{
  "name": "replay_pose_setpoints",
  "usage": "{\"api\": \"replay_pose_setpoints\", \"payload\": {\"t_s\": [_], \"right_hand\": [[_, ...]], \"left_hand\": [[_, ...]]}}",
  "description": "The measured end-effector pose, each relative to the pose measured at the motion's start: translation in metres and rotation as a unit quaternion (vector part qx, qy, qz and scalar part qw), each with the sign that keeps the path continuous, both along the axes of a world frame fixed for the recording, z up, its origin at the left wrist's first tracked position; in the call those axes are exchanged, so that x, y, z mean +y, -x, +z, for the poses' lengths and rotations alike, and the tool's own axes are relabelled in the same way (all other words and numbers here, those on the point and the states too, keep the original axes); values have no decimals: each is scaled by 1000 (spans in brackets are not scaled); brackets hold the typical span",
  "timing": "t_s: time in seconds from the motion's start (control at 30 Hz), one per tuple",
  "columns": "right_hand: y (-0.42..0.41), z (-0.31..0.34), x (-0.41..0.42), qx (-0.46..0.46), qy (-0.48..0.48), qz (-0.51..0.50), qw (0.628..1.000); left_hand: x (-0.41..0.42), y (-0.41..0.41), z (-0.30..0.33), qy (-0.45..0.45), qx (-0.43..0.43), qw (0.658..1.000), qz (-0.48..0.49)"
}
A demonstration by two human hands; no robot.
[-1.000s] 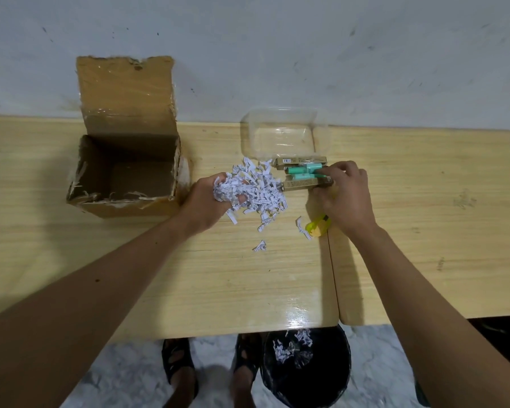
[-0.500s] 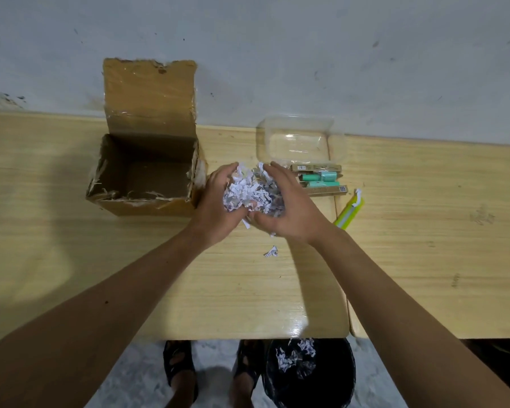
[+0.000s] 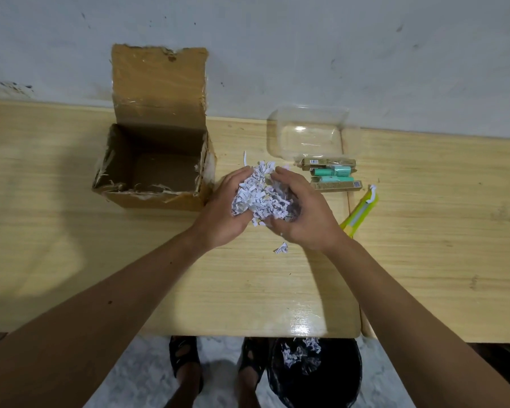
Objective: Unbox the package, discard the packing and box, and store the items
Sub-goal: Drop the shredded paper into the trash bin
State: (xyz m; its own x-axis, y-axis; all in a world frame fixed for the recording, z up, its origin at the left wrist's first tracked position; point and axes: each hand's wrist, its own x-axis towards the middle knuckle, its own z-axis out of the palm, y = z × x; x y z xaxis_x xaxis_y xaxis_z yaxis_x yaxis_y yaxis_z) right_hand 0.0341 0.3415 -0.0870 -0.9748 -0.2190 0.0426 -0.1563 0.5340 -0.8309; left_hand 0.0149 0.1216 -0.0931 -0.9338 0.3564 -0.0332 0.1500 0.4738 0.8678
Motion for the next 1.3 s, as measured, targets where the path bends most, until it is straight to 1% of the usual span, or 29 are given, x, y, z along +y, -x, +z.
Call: {"api": "replay_pose_setpoints", "payload": {"t_s": [0.07, 0.13, 0.2, 0.33, 0.43, 0.53, 0.6, 0.67, 0.8, 0.93, 1.03, 1.13, 1.3], "right_hand": [[1, 1, 2, 7, -38, 9, 999], [0, 0, 4, -8, -56, 17, 998], [-4, -4, 6, -16, -69, 25, 997], [-13, -13, 3, 4, -76, 23, 997], [-21, -14, -4, 18, -77, 2, 997], [-29, -16, -14, 32, -70, -29, 997], [-35, -17, -23, 65, -74, -43, 994], [-44, -19, -32, 77, -74, -66, 992], [-64, -16, -46, 21, -37, -136, 990], [-85, 2, -50, -25, -6, -200, 979], [-105, 13, -46, -30, 1, -232, 972], [-128, 22, -32, -31, 5, -276, 961], [-188, 38, -2, -43, 16, -341, 939]], "left_hand": [[0, 0, -1, -1, -26, 1000, -7], [-1, 0, -2, 8, -41, 999, -22], [-3, 1, -3, 17, -37, 999, -31], [-3, 0, -4, 34, -8, 998, -44], [-6, -6, -4, 18, -13, 999, -33], [-10, -17, -3, -1, -6, 1000, -9], [-10, -26, -3, -17, 3, 1000, 8], [-7, -35, -4, -42, -3, 999, 18], [-9, -41, -5, -47, -7, 999, 15], [-11, -46, 1, -46, -20, 999, -13], [1, -55, 16, -54, -42, 997, -31], [20, -69, 31, -76, -71, 992, -68], [62, -104, 36, -100, -123, 979, -128]]}}
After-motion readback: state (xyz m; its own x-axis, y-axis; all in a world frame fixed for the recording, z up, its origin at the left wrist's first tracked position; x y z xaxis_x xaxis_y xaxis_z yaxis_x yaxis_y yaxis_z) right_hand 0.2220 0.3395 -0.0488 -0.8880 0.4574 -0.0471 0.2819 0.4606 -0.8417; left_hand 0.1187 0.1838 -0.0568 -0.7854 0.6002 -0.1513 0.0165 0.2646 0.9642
